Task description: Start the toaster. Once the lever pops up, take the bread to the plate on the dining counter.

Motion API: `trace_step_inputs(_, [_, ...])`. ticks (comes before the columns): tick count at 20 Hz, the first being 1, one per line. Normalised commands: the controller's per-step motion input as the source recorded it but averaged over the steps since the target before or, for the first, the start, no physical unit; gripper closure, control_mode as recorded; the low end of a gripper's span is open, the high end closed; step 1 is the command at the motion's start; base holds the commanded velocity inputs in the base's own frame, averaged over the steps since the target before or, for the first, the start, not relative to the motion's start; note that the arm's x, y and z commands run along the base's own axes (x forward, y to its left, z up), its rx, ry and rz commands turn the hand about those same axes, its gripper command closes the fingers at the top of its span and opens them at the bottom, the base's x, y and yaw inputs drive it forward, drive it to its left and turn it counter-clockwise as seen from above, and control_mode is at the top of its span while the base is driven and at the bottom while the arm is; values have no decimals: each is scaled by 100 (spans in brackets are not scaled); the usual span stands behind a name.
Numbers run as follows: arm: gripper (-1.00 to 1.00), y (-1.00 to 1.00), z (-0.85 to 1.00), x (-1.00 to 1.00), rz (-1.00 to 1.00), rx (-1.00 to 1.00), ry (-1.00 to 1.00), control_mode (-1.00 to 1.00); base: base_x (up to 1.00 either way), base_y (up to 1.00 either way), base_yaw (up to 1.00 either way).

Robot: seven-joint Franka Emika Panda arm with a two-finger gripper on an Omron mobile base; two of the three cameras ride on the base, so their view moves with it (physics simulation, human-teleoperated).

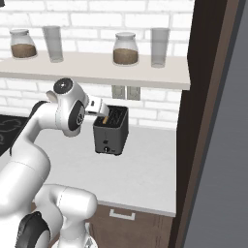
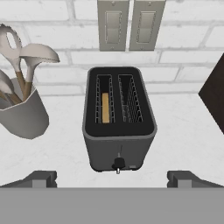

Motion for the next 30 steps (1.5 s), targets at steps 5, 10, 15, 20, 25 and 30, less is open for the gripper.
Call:
trace_step_inputs(5, [-100,0,0,0,0,0,0,-100,0,0,0])
trace_step_inputs(10, [-100,0,0,0,0,0,0,-100,0,0,0])
trace_step_inputs(15, [-100,0,0,0,0,0,0,-100,0,0,0])
trace_step_inputs(20, [-100,0,0,0,0,0,0,-100,0,0,0])
trace_step_inputs(25, [-100,0,0,0,0,0,0,-100,0,0,0])
trace_step_inputs(30, [-100,0,0,0,0,0,0,-100,0,0,0])
